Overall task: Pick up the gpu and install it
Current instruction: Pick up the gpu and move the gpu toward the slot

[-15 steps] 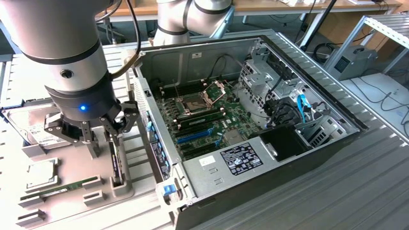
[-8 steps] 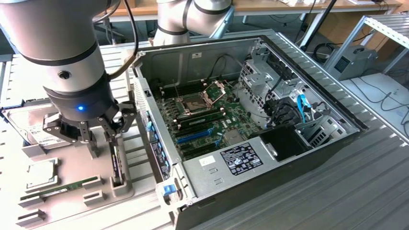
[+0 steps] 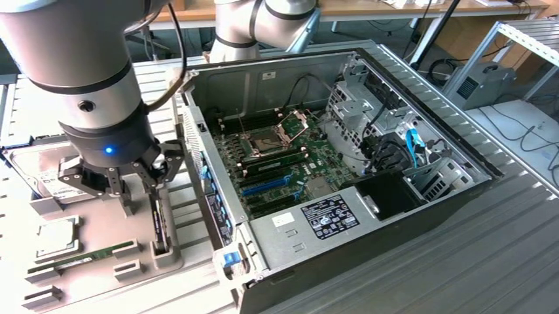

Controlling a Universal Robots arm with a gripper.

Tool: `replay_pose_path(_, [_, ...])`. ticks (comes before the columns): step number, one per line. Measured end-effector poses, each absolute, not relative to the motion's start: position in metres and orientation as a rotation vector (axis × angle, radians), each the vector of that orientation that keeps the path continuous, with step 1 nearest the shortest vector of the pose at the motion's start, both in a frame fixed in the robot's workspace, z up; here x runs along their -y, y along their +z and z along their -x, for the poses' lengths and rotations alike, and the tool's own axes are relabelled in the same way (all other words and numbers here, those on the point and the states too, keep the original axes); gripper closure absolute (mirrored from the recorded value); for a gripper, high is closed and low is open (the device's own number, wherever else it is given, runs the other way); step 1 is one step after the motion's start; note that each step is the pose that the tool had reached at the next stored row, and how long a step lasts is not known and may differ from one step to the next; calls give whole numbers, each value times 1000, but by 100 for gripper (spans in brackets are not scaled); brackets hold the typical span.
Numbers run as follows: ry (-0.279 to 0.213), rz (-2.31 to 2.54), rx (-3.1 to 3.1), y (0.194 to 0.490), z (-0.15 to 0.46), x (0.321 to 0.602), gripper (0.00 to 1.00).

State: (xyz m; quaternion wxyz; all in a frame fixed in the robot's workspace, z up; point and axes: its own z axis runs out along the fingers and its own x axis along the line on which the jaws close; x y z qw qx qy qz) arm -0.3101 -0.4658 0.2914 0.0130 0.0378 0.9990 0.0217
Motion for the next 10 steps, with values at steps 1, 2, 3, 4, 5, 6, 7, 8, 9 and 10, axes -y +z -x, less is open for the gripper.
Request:
replay_pose_path(1, [67,-118,-3113,291,309,466,58])
replay_pose_path(2, [67,-118,-3112,290,308,466,58])
replay_pose_path(3, [66,-118,-3113,290,306,466,58])
replay_pose_path(4, [66,-118,-3112,289,306,466,58])
replay_pose_path(5, [65,-118,-3112,288,305,466,58])
replay_pose_path(6, [65,-118,-3112,287,304,466,58])
replay_pose_path(7, [65,-118,-3113,286,303,466,58])
replay_pose_path(8, [65,-118,-3113,284,302,466,58])
replay_pose_path(9, [64,-118,-3114,282,301,466,58])
replay_pose_path(10, [65,-118,-3114,280,300,466,58])
